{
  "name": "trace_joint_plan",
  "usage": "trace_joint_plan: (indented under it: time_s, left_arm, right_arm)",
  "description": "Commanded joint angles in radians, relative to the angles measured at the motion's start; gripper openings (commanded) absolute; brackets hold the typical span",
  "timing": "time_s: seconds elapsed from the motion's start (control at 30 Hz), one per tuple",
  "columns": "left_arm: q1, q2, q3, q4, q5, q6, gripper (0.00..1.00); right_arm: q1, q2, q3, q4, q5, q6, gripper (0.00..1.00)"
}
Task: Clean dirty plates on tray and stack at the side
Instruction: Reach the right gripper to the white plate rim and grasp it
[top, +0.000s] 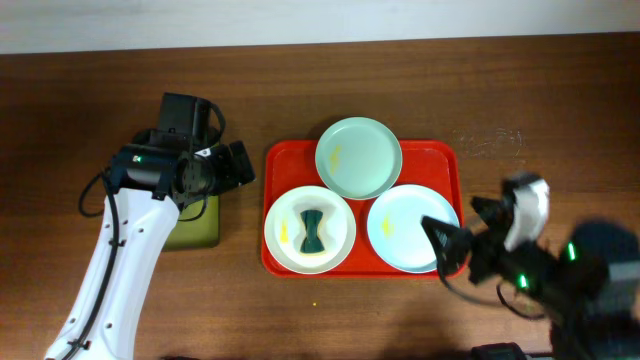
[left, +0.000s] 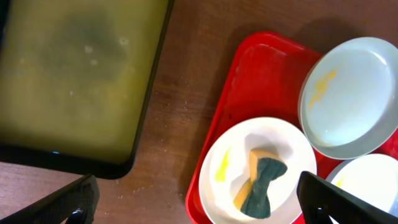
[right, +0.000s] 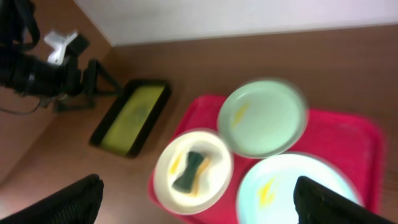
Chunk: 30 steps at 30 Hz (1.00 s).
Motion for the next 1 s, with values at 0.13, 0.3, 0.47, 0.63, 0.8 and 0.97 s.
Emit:
trace_joint_plan:
  time_s: [0.13,0.3,0.47,0.63,0.8,0.97]
  left_arm:
    - [0.002,0.008,0.003,0.000,0.005,0.013,1.00]
    - [0.002,0.008,0.003,0.000,0.005,0.013,1.00]
    - [0.002,0.008,0.003,0.000,0.005,0.013,1.00]
    - [0.002,0.008,0.003,-0.003,0.005,0.013,0.99]
    - [0.002,0.008,0.003,-0.003,0.004,0.013,1.00]
    - [0.002,0.008,0.003,-0.003,0.004,0.013,1.00]
  right_arm:
    - [0.016,0.381,0.054,-0.046,-0.074,0.016,0.21]
    - [0.158,0.649,0.053,-0.047,0.120,0.053,0.25]
    - [0.282,0.838,0.053,0.038,0.218,0.156,0.33]
    - [0.366,0.950,0.053,0.116,0.231,0.171,0.45]
    - [0.408,0.990,0.053,0.161,0.292,0.191,0.45]
    - [0.433,0.998,0.051,0.183,0.338,0.193,0.43]
